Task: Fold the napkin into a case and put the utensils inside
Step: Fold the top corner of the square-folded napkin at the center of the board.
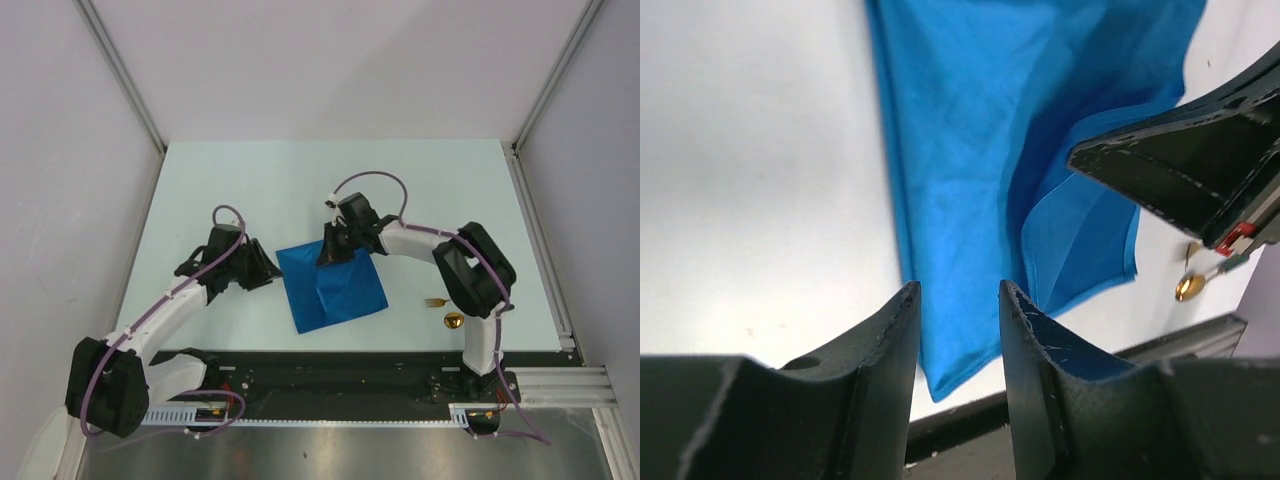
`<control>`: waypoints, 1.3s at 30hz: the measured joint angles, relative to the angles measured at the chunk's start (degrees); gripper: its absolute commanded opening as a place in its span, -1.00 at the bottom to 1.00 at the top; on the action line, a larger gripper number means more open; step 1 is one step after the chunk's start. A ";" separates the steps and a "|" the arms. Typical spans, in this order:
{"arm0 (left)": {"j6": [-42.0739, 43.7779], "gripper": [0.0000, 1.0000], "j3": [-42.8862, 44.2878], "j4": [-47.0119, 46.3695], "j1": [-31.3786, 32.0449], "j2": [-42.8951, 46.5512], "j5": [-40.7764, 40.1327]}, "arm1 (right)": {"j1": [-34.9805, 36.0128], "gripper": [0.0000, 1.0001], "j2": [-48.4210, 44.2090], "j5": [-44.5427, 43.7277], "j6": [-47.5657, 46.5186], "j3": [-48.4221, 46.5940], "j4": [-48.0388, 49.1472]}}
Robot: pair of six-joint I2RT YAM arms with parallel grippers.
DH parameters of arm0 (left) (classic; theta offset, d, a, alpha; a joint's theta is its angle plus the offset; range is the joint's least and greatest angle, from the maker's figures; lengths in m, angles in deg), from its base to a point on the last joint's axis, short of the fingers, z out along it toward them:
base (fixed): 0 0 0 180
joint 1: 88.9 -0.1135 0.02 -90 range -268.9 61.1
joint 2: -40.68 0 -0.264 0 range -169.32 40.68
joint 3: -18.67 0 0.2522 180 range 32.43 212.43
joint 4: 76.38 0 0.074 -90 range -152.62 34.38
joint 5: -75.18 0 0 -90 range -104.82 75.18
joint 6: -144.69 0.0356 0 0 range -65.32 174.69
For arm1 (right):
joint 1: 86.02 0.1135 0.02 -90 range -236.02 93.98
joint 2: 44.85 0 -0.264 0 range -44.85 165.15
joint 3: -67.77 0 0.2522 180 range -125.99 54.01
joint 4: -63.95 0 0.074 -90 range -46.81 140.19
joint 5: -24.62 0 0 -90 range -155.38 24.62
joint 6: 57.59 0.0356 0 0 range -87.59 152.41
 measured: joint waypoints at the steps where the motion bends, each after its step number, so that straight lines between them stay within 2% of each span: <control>1: 0.33 -0.17 -0.17 -0.02 -1.16 0.00 0.13 | 0.63 -1.00 1.92 0.48 0.00 -2.12 0.20; 9: 2.69 -0.19 -1.92 0.31 -5.40 0.35 0.66 | 3.02 -1.00 10.88 3.23 1.36 -11.21 2.27; 18: 3.17 -0.22 -3.98 -0.04 -6.43 0.37 1.14 | 3.54 -1.00 15.28 4.11 2.78 -16.20 4.52; 29: 3.19 -0.24 -4.50 -0.74 -6.60 0.66 1.40 | 3.67 -0.84 19.32 5.27 2.80 -22.36 4.57; 32: 3.19 -0.24 -5.03 -0.76 -6.67 0.87 1.64 | 3.65 -0.69 20.04 5.31 2.80 -23.32 4.42; 38: 3.23 -0.24 -5.16 -1.20 -6.73 0.92 2.89 | 3.65 -0.11 21.18 5.90 3.21 -24.17 4.04; 39: 3.28 -0.29 -5.22 -1.46 -6.75 0.85 3.61 | 3.65 0.02 21.18 6.01 3.26 -24.17 3.82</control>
